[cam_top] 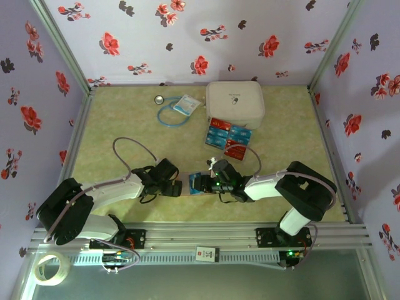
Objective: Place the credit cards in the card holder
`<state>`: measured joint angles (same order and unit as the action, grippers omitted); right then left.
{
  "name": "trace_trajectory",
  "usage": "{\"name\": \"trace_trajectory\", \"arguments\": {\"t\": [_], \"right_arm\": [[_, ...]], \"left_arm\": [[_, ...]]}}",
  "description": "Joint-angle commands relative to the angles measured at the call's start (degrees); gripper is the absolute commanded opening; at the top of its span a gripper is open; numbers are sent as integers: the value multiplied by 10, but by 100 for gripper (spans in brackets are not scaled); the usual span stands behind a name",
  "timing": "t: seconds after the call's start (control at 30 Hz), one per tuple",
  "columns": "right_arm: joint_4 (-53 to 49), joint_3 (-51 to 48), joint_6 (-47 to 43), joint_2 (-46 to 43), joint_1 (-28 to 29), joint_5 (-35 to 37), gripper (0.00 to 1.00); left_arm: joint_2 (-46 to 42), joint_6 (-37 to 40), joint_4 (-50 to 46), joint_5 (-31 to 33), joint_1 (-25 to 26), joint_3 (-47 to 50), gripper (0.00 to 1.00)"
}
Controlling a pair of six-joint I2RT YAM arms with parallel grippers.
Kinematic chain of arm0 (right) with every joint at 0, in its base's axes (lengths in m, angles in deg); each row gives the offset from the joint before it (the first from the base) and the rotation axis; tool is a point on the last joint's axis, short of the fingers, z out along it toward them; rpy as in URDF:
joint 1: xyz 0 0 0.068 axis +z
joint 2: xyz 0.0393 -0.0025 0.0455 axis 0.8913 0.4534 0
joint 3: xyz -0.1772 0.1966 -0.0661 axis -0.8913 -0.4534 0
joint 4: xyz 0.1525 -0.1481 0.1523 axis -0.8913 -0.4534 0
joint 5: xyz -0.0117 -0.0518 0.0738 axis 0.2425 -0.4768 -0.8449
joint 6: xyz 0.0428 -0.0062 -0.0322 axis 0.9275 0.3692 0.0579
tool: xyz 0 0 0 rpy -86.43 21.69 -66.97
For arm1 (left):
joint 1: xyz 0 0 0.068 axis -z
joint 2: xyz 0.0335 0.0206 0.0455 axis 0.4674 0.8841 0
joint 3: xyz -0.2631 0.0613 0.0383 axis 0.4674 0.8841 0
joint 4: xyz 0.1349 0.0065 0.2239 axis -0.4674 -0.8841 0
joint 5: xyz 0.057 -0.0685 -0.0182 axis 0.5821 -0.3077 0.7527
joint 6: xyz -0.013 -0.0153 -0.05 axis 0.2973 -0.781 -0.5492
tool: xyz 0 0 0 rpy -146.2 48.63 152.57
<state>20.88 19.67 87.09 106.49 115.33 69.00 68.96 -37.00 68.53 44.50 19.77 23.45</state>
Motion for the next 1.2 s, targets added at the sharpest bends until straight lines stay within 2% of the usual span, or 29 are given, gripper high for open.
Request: {"name": "trace_trajectory", "arguments": {"t": [0.0,0.23,0.57,1.17], "right_arm": [[-26,-11,-3,5,4,32,33],[-21,-17,1,4,3,41,24],[-19,-19,3,4,0,49,17],[52,-31,42,20,-16,27,14]], "left_arm": [[4,-8,6,5,3,15,100],[4,-8,6,5,3,17,100],[6,-8,6,4,4,17,100],[7,-6,8,4,4,18,100]]}}
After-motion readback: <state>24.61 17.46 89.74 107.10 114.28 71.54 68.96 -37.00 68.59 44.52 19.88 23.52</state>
